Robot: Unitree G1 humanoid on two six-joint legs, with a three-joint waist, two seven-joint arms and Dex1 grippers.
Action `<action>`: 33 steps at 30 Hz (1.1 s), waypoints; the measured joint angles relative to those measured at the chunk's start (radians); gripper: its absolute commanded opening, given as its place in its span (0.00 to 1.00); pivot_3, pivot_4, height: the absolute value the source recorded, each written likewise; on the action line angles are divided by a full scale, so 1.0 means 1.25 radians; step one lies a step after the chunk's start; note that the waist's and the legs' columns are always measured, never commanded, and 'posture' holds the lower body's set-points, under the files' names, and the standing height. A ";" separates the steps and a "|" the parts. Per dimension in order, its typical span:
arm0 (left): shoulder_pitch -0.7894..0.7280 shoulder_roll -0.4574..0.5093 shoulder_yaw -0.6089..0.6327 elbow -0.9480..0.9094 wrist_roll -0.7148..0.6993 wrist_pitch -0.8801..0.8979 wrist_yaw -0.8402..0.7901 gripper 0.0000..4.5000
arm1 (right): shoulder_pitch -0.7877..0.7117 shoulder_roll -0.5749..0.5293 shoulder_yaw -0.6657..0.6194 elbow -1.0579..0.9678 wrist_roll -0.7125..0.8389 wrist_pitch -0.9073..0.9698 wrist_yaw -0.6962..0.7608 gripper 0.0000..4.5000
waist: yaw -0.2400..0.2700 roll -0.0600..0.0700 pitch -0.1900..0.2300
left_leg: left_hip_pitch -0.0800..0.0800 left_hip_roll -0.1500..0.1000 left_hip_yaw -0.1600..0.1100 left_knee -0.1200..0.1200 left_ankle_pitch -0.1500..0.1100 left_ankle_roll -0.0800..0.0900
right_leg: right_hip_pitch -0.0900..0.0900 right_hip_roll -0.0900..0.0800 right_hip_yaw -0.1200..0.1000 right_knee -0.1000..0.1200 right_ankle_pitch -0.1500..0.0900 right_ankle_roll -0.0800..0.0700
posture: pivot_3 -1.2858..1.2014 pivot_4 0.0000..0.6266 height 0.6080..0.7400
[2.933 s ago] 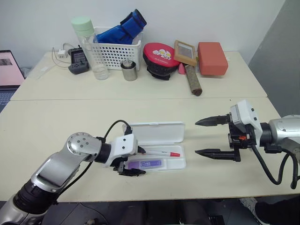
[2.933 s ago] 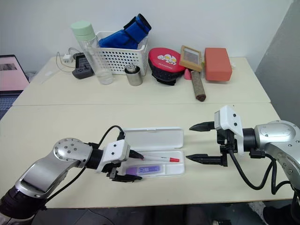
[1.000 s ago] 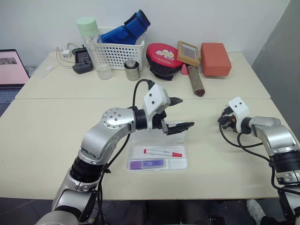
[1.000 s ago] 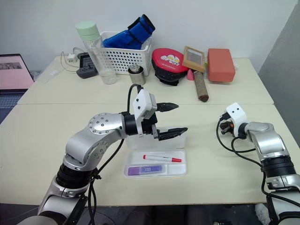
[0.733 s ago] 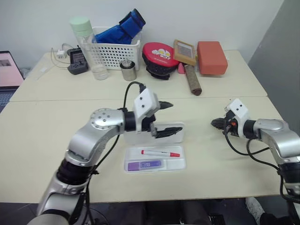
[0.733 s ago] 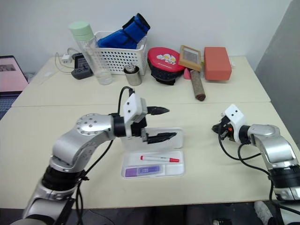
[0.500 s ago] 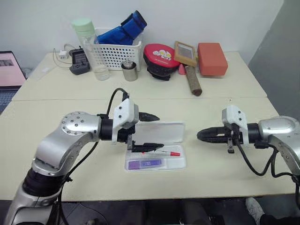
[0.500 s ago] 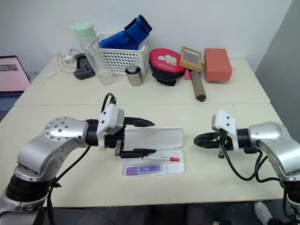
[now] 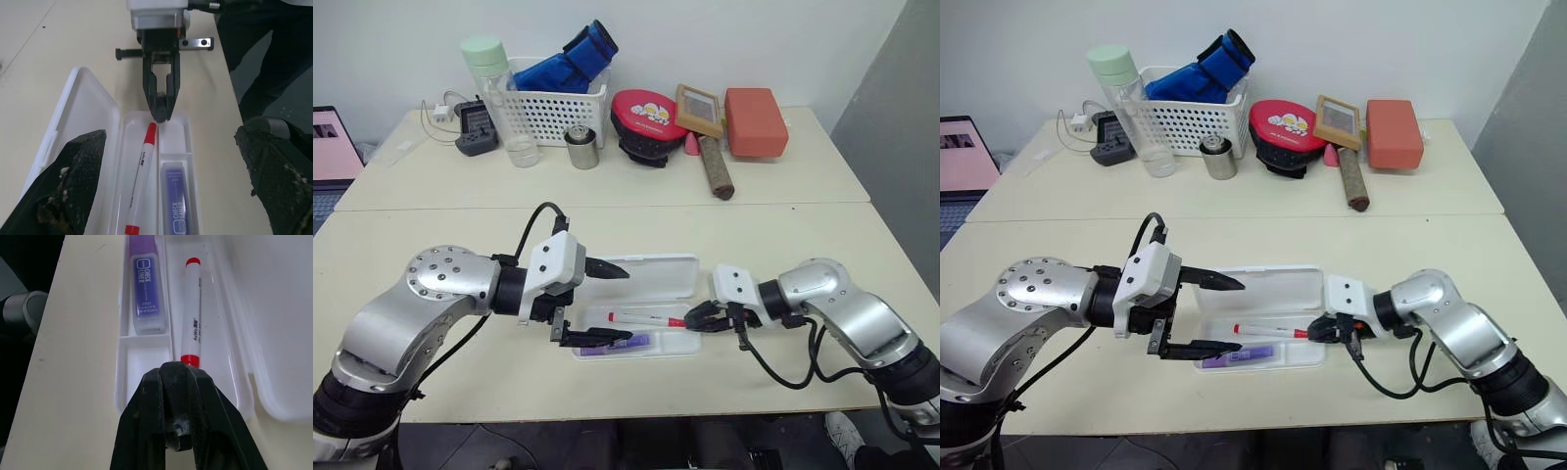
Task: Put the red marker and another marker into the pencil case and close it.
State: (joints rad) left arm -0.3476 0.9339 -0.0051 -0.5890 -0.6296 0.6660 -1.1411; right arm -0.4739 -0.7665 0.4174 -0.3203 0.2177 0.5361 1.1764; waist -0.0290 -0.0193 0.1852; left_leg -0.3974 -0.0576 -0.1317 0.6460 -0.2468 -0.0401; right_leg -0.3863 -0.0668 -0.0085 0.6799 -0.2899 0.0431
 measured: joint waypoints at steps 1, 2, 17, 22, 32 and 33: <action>0.000 0.001 0.001 0.000 -0.001 0.001 0.000 1.00 | 0.000 0.000 0.000 0.000 -0.001 0.000 0.000 0.06 | 0.000 0.000 0.000 | 0.000 0.000 0.000 0.000 0.000 0.000 | 0.000 0.000 0.000 0.000 0.000 0.000 | 0.52 0.24 1.00; 0.000 0.001 0.003 0.000 -0.002 0.002 0.001 1.00 | 0.000 0.001 0.000 0.000 -0.001 0.002 -0.001 0.06 | 0.000 0.000 0.000 | 0.000 0.000 0.000 0.000 0.000 0.000 | 0.000 0.000 0.000 0.000 0.000 0.000 | 0.52 0.24 1.00; -0.001 0.010 0.003 0.000 -0.004 0.004 0.007 1.00 | 0.010 0.034 0.039 -0.025 -0.014 0.046 -0.016 0.22 | -0.001 0.000 0.000 | 0.000 0.000 0.000 0.000 -0.001 0.001 | 0.000 0.000 0.000 0.000 0.000 0.000 | 0.52 0.24 1.00; -0.001 0.010 0.003 0.000 -0.005 0.004 0.013 1.00 | 0.010 0.040 0.041 -0.025 -0.014 0.048 -0.014 0.51 | -0.001 0.000 0.000 | 0.000 0.000 0.000 0.000 -0.001 0.001 | 0.000 0.000 0.000 0.000 0.000 0.000 | 0.52 0.24 1.00; -0.001 0.010 0.003 0.000 -0.014 0.005 0.016 1.00 | 0.009 0.034 0.029 -0.027 0.005 0.055 -0.003 0.99 | -0.001 0.000 0.000 | 0.000 0.000 0.000 0.000 -0.001 0.001 | 0.000 0.000 0.000 0.000 0.000 0.000 | 0.52 0.24 1.00; -0.001 0.010 0.005 0.000 -0.016 0.005 0.016 1.00 | 0.009 0.032 0.025 -0.030 0.009 0.057 -0.001 0.99 | -0.001 0.000 0.000 | 0.000 0.000 0.000 0.000 -0.001 0.001 | 0.000 0.000 0.000 0.000 0.000 0.000 | 0.52 0.24 1.00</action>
State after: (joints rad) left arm -0.3491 0.9467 0.0009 -0.5894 -0.6497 0.6728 -1.1214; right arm -0.4627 -0.7263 0.4483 -0.3575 0.2294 0.6072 1.1755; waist -0.0297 -0.0193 0.1852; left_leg -0.3972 -0.0573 -0.1317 0.6460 -0.2478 -0.0385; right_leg -0.3864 -0.0664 -0.0085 0.6801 -0.2899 0.0431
